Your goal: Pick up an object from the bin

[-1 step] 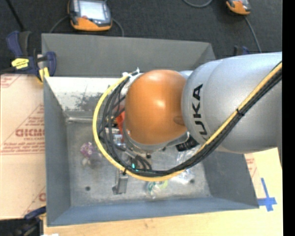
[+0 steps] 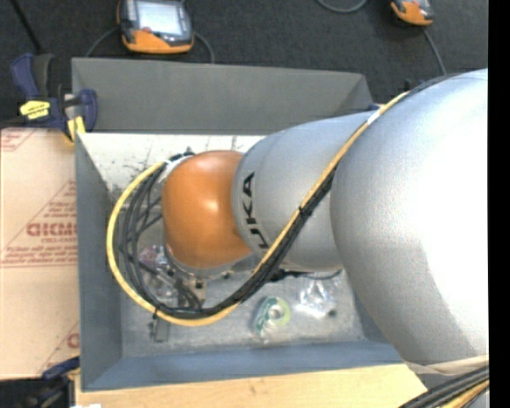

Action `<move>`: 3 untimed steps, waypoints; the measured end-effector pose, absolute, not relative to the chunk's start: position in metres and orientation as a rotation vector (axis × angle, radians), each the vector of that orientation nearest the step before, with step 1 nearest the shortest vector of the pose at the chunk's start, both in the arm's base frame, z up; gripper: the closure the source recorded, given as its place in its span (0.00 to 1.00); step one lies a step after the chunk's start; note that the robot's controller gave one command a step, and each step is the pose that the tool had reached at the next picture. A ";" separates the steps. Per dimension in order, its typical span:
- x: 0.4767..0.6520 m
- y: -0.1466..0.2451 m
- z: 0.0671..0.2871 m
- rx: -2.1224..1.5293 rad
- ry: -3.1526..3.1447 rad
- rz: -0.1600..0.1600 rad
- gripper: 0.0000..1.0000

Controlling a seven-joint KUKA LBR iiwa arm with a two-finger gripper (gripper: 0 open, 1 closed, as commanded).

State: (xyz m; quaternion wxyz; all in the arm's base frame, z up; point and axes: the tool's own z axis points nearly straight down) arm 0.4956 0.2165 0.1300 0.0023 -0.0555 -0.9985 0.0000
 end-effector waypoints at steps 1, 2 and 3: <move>0.540 0.191 0.149 -0.388 -3.123 -0.003 0.00; 0.584 0.181 0.087 -0.422 -3.115 -0.001 0.00; 0.583 0.182 0.091 -0.424 -3.116 -0.005 1.00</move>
Offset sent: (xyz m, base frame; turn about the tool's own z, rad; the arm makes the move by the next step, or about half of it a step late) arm 0.0418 -0.0241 0.0179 0.1381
